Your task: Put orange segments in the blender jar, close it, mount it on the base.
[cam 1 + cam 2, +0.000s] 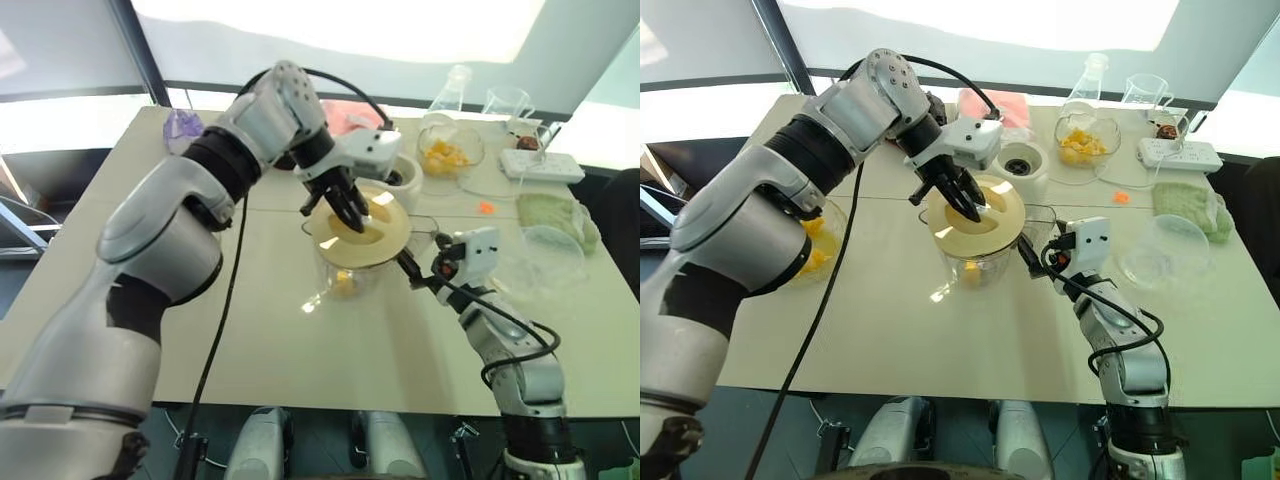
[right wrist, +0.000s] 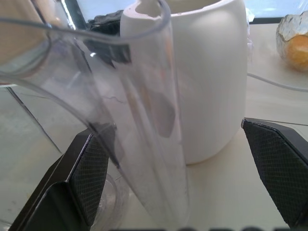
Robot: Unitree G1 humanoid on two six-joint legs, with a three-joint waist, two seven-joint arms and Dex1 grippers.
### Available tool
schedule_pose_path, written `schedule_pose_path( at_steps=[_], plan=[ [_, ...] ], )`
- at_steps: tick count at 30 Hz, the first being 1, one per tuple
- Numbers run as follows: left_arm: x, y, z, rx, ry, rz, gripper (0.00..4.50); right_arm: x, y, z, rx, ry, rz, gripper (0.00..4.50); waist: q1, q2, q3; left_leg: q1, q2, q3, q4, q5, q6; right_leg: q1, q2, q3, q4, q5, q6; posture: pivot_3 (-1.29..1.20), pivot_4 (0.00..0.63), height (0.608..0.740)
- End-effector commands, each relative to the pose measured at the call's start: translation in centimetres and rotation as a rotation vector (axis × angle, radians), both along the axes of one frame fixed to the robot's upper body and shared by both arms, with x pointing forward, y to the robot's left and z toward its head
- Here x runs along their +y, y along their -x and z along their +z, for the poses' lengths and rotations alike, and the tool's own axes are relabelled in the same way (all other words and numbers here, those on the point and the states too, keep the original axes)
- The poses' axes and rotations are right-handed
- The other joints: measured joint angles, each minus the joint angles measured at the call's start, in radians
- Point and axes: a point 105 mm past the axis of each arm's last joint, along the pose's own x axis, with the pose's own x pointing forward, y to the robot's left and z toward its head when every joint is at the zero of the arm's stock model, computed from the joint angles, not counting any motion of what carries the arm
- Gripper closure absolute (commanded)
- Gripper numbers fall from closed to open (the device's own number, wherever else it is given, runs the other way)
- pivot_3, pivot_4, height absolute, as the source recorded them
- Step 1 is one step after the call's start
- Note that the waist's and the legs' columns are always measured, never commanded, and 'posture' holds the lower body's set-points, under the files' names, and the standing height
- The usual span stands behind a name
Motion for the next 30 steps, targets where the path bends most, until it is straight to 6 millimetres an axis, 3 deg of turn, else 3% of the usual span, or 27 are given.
schedule_pose_path(
  at_steps=[1,6,17,30],
  plan=[
    [0.6,0.6,-2.0,0.046,-0.056,-0.009,4.27,-0.2,-0.3,0.6,-0.032,0.02,-0.006,0.84,0.0,0.0,0.0,0.0,0.0,0.0,0.0,0.0,0.0,0.0,0.0,0.0,0.0,0.0,0.0,0.0,0.15,0.74],
    [0.6,0.4,-3.0,0.057,-0.082,-0.004,4.27,0.0,-0.1,0.3,-0.026,0.024,-0.021,3.2,-0.001,0.001,-0.001,0.001,0.0,0.0,0.0,0.0,0.0,0.001,0.0,0.0,0.0,0.0,0.0,0.0,0.15,0.74],
    [1.0,0.9,-5.3,0.134,-0.119,0.054,4.27,0.1,0.0,-0.3,-0.019,0.025,-0.088,3.2,-0.002,0.005,-0.011,0.002,0.001,0.0,0.0,0.0,0.0,0.002,0.0,0.0,0.0,0.0,0.001,0.0,0.15,0.74],
    [0.4,0.6,-7.0,0.194,-0.066,0.316,4.27,-0.2,-0.3,0.0,-0.02,0.044,-0.137,3.2,0.004,0.009,-0.021,0.004,0.0,-0.001,0.0,0.0,0.0,0.005,0.0,0.0,0.0,-0.001,0.001,0.0,0.15,0.74]
  ],
)
